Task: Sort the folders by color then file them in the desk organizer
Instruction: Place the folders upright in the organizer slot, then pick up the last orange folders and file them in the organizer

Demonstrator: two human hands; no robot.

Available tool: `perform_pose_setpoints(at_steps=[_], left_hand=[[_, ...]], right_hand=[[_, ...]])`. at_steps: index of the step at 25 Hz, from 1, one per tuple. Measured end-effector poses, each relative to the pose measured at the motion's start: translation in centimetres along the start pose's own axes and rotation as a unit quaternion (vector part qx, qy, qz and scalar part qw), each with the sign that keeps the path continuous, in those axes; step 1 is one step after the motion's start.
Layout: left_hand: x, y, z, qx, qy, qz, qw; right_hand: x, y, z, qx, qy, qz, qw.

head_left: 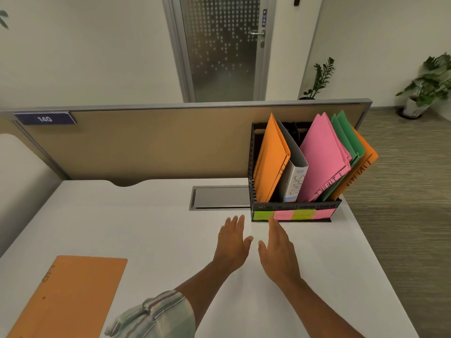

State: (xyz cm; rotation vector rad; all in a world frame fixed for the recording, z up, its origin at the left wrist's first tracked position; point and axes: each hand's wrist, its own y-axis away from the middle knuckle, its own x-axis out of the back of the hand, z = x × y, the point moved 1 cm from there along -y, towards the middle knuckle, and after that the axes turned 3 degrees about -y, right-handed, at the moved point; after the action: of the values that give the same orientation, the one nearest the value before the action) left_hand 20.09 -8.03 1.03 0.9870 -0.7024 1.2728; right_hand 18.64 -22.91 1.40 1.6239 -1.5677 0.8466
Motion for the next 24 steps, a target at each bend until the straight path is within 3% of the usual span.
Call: perform_pose_setpoints(at_steps=[12, 24], left_hand=[[0.9, 12.5, -15.6, 0.016, -0.112, -0.025, 0.993], [5.4, 20.4, -34.5, 0.133, -0.089, -0.039, 0.986]], right_hand=[[-9.3, 9.5, -6.4, 0.067, 0.130, -0.084, 0.986], [-22.6, 15.7, -20.4, 0.149, 0.121, -0.193, 0.962]])
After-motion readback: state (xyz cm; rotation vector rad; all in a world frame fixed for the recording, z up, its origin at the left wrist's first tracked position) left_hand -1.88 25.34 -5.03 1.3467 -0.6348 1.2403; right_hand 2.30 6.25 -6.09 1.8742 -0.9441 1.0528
